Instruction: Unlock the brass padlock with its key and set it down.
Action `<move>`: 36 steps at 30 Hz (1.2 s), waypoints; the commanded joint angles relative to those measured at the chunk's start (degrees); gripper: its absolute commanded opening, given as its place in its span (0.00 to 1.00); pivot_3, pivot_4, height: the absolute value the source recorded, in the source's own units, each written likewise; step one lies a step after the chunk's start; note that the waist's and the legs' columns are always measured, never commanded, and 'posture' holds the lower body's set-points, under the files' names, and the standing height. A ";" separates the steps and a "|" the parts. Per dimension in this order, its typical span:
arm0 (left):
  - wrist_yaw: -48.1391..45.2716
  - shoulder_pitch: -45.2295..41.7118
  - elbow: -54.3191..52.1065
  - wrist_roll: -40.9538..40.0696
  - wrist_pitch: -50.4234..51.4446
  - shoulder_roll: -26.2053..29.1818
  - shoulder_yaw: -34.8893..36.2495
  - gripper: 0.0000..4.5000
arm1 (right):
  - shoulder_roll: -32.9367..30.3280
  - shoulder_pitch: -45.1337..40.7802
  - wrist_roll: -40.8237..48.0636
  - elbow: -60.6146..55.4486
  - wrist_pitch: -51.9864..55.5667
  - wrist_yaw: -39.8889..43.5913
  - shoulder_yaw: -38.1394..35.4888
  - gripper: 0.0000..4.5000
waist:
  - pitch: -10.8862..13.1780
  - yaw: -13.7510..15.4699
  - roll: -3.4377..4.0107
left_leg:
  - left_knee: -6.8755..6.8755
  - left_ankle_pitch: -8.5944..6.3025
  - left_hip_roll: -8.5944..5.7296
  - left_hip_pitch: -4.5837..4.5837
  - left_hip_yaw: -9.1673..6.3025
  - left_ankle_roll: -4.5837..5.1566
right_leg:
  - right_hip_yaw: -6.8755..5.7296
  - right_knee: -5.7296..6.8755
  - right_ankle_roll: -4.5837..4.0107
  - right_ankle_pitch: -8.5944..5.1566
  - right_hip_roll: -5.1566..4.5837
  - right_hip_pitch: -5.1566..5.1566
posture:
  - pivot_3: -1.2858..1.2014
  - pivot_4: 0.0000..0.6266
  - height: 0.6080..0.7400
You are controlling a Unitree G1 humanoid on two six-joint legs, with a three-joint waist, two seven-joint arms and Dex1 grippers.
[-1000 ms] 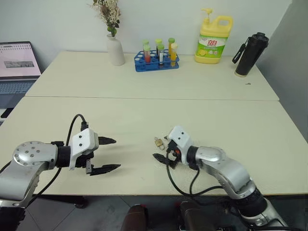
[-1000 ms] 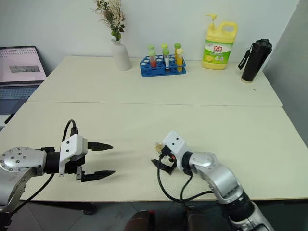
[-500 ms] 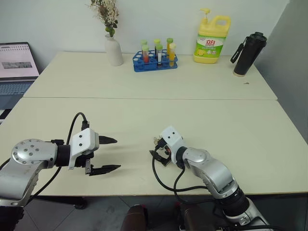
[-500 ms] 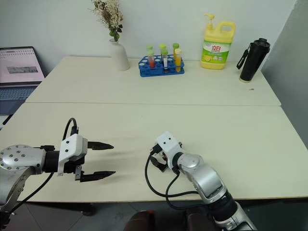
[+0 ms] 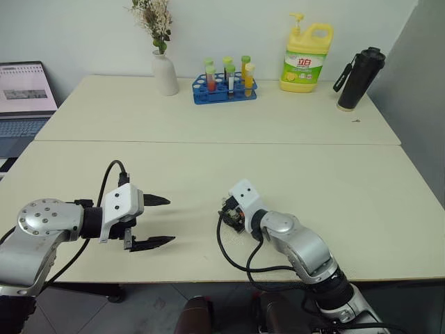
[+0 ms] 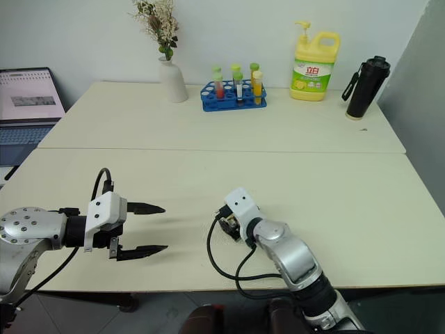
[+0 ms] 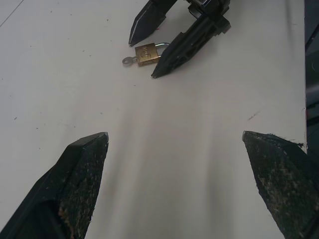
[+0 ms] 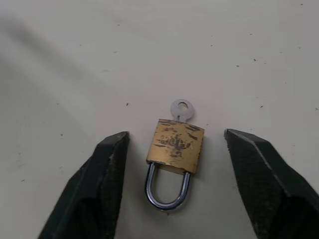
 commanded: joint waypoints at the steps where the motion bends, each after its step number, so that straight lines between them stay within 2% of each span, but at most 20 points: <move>1: 0.40 -0.47 -0.12 0.25 -1.02 -0.08 0.42 1.00 | -0.83 0.03 -0.85 -0.33 0.09 0.73 0.98 0.40 | 0.00 0.00 0.00 | 0.00 0.00 0.00 0.00 0.00 0.00 | 0.00 0.00 0.00 0.00 0.00 0.00 | 0.52 0.24 1.00; 2: 0.40 -0.53 0.03 0.32 -1.14 -0.13 0.35 1.00 | -0.92 0.01 -0.99 -0.25 -0.11 0.76 1.18 0.30 | 0.00 0.00 0.00 | -0.01 0.00 0.00 0.00 0.00 0.00 | 0.00 -0.01 0.00 0.00 0.00 0.00 | 0.52 0.24 1.00; 4: 0.40 -0.60 0.22 0.36 -1.31 -0.22 0.24 1.00 | -0.73 0.16 -0.85 -0.29 0.01 0.81 1.24 0.21 | 0.00 0.00 0.00 | -0.01 0.00 0.00 0.00 0.00 0.00 | 0.00 -0.01 0.00 0.00 0.00 0.00 | 0.52 0.24 1.00; 9: 0.74 -1.06 0.63 0.53 -1.53 -0.75 -0.30 1.00 | -1.96 -0.49 -1.49 -1.72 -1.41 1.85 1.39 0.21 | 0.00 0.01 0.00 | -0.01 0.00 0.00 -0.01 -0.01 0.00 | 0.00 -0.01 0.00 0.00 0.00 0.00 | 0.52 0.24 1.00; 17: 2.37 -1.84 0.74 -1.66 1.14 -2.51 0.38 1.00 | -13.78 -3.48 -5.28 -4.26 -16.77 10.51 2.44 0.21 | 0.02 0.02 0.02 | 0.00 0.00 -0.06 -0.05 0.05 0.01 | -0.05 -0.05 0.02 -0.01 -0.04 -0.02 | 0.52 0.24 1.00; 22: 8.26 -4.95 -2.03 -5.56 7.39 -7.74 -0.17 1.00 | -23.72 -1.28 -7.29 -5.01 -33.61 16.60 -1.17 0.21 | 0.03 0.09 0.02 | -0.02 0.00 -0.03 -0.07 -0.01 0.01 | -0.04 -0.04 0.02 -0.01 0.00 -0.04 | 0.52 0.24 1.00; 25: 12.14 -8.25 -4.56 -9.54 12.45 -11.55 -0.46 1.00 | -30.75 -0.74 -16.89 -3.14 -48.76 12.95 -1.24 0.21 | 0.04 0.39 -0.01 | 0.05 0.00 -0.17 -0.12 -0.02 0.01 | -0.05 -0.05 0.05 0.00 -0.02 0.00 | 0.52 0.24 1.00; 29: 14.24 -12.54 -5.30 -11.46 16.47 -14.16 -2.15 1.00 | -37.80 -1.13 -30.53 -0.05 -63.83 5.71 -1.43 0.21 | 0.01 0.22 -0.08 | 0.06 0.00 -0.17 -0.07 0.04 0.01 | -0.01 -0.05 0.09 0.02 -0.03 0.03 | 0.52 0.24 1.00; 36: 14.17 -23.97 -1.62 -13.82 21.86 -18.62 -7.45 1.00 | -38.44 -0.87 -37.84 2.89 -76.06 -3.29 -5.84 0.21 | 0.01 0.09 -0.08 | 0.05 0.01 -0.17 -0.06 0.05 -0.02 | 0.07 0.00 -0.03 0.08 0.02 0.03 | 0.52 0.24 1.00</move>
